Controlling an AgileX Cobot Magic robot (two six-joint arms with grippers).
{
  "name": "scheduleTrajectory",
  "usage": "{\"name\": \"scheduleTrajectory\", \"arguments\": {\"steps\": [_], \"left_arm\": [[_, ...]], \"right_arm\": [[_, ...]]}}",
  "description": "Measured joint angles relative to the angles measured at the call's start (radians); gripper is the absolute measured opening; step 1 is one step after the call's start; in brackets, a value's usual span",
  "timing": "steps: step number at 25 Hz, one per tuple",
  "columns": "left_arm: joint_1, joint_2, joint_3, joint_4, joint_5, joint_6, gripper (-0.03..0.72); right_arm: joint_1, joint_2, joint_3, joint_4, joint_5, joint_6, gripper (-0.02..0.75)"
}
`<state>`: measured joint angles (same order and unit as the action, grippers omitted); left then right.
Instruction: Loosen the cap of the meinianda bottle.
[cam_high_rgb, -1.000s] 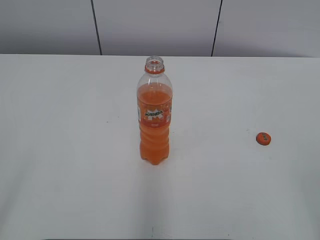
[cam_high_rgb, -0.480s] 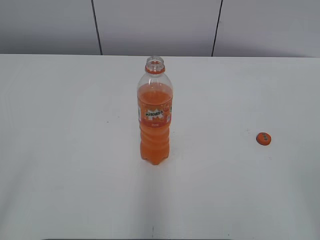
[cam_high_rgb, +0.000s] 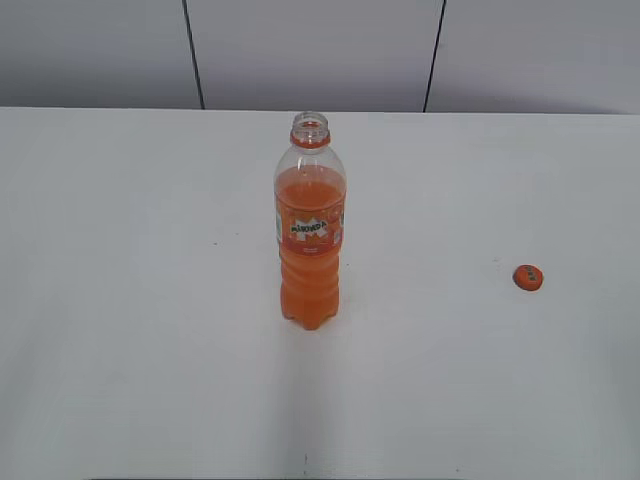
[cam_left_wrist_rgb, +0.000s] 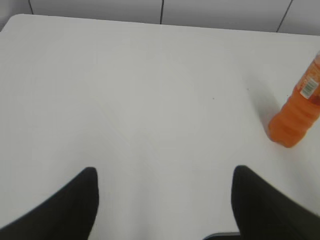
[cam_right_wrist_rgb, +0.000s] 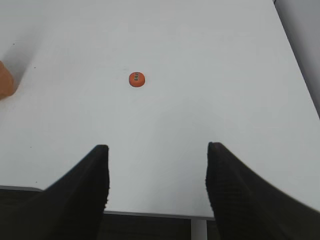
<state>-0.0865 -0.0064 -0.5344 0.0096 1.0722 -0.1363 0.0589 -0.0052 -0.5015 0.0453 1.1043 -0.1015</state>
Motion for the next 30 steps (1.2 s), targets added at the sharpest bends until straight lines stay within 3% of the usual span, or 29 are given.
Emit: {"name": "scheduleTrajectory", "arguments": {"steps": [6,30], "left_arm": [[0.051,0.000,0.000,0.002,0.000,0.000,0.499],[0.051,0.000,0.000,0.003,-0.002,0.000,0.489]], "right_arm": [[0.000,0.000,0.000,-0.001,0.000,0.001,0.463],[0.000,-0.001,-0.001,-0.001,-0.003,0.003,0.463]]}}
